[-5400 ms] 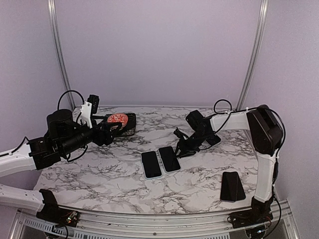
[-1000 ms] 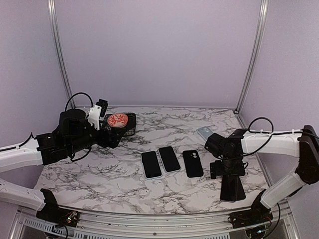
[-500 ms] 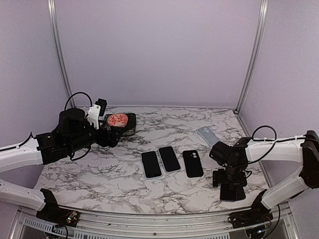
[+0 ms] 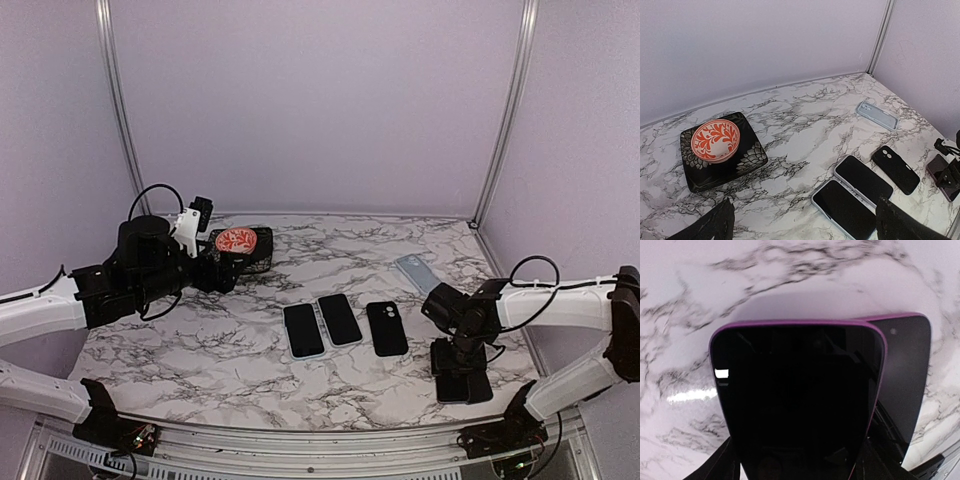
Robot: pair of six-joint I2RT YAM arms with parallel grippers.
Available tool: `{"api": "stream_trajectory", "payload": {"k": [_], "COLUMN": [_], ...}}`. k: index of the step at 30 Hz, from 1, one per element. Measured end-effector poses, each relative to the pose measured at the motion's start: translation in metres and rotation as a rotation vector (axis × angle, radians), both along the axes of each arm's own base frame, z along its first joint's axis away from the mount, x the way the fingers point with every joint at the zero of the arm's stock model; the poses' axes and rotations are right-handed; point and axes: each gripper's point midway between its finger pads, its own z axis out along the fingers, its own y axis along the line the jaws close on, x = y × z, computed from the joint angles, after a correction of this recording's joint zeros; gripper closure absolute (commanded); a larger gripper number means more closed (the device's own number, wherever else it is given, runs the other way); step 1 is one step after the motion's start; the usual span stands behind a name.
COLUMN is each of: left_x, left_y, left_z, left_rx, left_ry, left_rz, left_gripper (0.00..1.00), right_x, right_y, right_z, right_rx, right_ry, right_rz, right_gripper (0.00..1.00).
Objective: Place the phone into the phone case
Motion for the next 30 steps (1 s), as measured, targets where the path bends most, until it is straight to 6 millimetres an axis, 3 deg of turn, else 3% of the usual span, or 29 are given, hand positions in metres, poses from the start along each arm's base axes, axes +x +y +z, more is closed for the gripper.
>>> {"api": "stream_trajectory", "payload": {"k": [5,14,19,21,30], "left_x": [0.002,0.004,0.004,0.005,0.005], "left_y": [0.0,0.003,0.003,0.002,0.003], "left_z": [-0.003,-0.003,0.0,0.001,0.001], "left_rx": [0.0,-0.003,-0.006,-0.008,-0.009], "left_ry": [0.01,0.011,0.008,0.007,0.006], "left_rz": [0.005,0.015,0.015,0.015,0.017], "left_gripper": [0.01,0.01,0.01,0.01,0.01], "right_x": [0.006,0.018,0.016,0.015,0.012], "right_y": [0.01,0.059,0.066,0.068,0.073], "right_z": [0.001,-0.004,-0.004,-0.004,-0.005], "right_rx": [0.04,0.108,0.121,0.126,0.11], "right_ry": [-0.015,0.014,0.029,0.041,0.107], "right_rz": [0.048,0.169,0.201,0.209,0.255], "right_gripper": [0.43,0.41,0.18,0.14,0.17]}}
